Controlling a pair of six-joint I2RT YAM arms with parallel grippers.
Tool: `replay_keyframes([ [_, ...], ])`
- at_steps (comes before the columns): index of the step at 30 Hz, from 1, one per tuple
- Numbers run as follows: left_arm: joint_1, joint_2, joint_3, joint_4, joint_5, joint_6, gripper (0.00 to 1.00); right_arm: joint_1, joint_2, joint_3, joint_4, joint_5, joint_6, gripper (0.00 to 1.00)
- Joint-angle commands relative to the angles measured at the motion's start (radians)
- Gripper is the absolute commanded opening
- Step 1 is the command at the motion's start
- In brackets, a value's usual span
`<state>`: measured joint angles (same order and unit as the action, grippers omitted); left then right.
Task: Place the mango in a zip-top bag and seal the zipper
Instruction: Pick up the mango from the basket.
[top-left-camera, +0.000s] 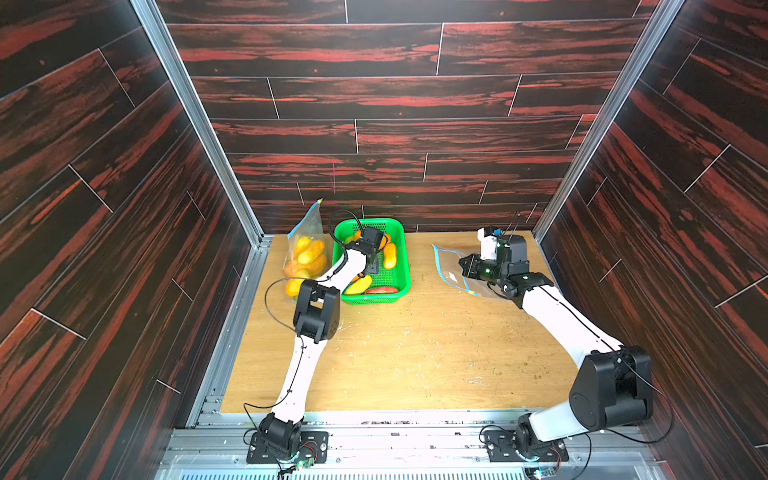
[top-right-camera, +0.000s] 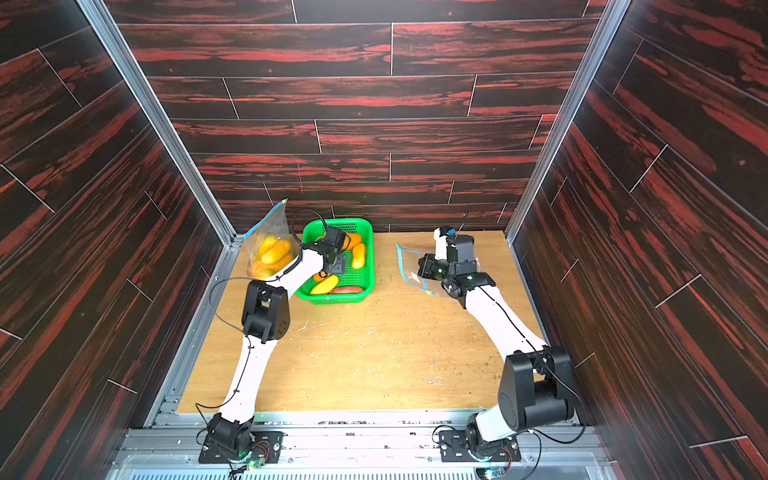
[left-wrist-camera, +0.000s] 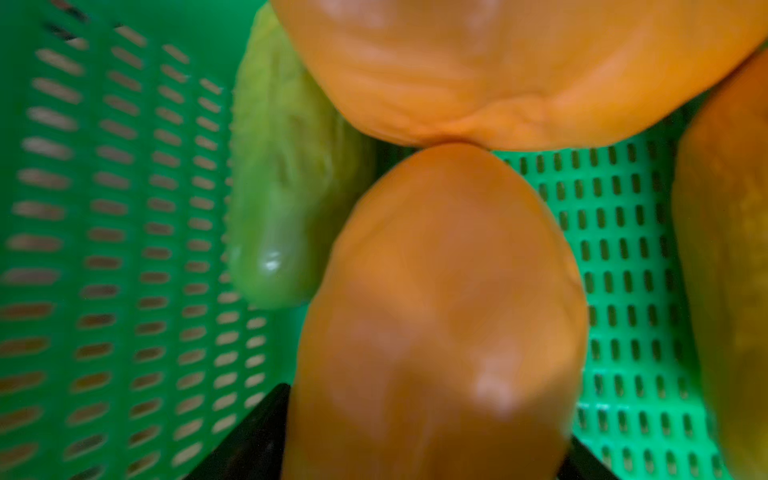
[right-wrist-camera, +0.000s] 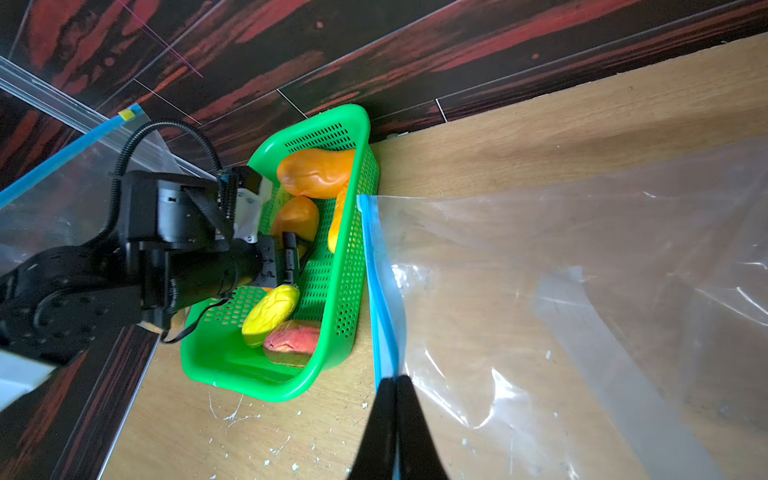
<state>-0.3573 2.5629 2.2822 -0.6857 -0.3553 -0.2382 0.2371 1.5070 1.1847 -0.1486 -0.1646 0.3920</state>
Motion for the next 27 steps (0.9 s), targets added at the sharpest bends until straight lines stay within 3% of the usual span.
replay_keyframes([
  [1,0.002,-0.004,0.045,-0.067,0.024,-0.007,0.71,0.000,-0.013,-0.017,0.012,-0.007,-0.002,0.00],
  [5,0.001,-0.106,-0.006,-0.050,0.093,-0.037,0.56,0.001,-0.006,-0.014,0.009,-0.014,-0.005,0.00],
  [8,0.001,-0.282,-0.180,0.092,0.189,-0.087,0.49,0.001,0.004,-0.007,0.005,-0.027,-0.003,0.00],
  [11,0.001,-0.535,-0.491,0.460,0.346,-0.176,0.43,0.000,0.010,-0.001,0.007,-0.036,0.005,0.00],
  [13,0.001,-0.694,-0.731,0.829,0.489,-0.238,0.41,0.000,0.014,0.009,0.007,-0.050,0.013,0.00],
  [16,-0.018,-0.842,-1.016,1.412,0.561,-0.359,0.39,0.001,0.019,0.024,0.010,-0.072,0.033,0.00],
  [19,-0.064,-0.865,-1.174,1.853,0.567,-0.395,0.38,0.001,0.021,0.040,0.018,-0.107,0.067,0.00],
  [21,-0.101,-0.817,-1.208,2.096,0.577,-0.393,0.37,0.002,0.022,0.051,0.031,-0.151,0.097,0.00],
  [27,-0.202,-0.693,-1.063,2.099,0.728,-0.356,0.36,0.004,0.015,0.080,0.073,-0.257,0.184,0.00],
])
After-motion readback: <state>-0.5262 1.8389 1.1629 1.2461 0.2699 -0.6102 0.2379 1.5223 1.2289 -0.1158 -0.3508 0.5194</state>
